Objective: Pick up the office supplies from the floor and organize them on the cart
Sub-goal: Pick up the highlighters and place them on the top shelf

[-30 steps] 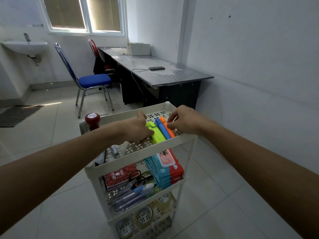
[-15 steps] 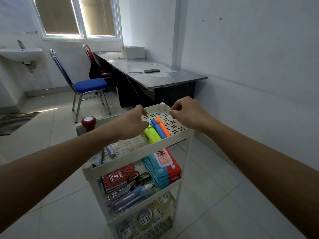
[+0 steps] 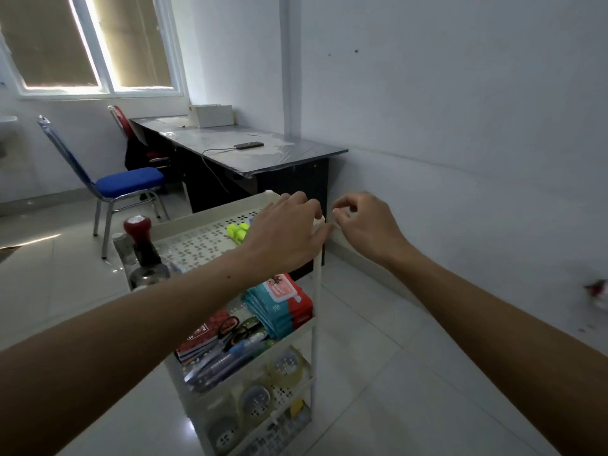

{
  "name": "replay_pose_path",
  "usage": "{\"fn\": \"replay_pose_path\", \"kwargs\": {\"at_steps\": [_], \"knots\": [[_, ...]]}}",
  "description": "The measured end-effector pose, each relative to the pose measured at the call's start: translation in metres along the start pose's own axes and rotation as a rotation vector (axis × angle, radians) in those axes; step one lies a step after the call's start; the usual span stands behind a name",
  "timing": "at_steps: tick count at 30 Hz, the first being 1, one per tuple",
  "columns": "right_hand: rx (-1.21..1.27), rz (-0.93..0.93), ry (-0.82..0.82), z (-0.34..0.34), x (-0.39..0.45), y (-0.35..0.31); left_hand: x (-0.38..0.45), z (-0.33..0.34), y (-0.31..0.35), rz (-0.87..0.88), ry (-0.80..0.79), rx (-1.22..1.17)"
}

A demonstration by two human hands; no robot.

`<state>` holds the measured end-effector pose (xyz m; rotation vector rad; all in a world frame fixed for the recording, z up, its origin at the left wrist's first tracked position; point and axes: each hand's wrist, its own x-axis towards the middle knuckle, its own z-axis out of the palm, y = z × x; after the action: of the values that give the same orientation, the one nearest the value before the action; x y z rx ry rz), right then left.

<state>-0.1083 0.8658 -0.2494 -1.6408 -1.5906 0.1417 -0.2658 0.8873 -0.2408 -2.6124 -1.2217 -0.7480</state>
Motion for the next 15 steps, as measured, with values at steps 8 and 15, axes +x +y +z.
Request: {"fn": "replay_pose_path", "kwargs": {"at_steps": [8, 15], "knots": [[-0.072, 0.154, 0.095, -0.039, -0.116, 0.037, -0.064, 0.032, 0.073, 0.015, -0.08, -0.016], [-0.229, 0.122, 0.155, -0.074, -0.269, 0.024, -0.177, 0.008, 0.131, 0.072, -0.049, 0.012]]}}
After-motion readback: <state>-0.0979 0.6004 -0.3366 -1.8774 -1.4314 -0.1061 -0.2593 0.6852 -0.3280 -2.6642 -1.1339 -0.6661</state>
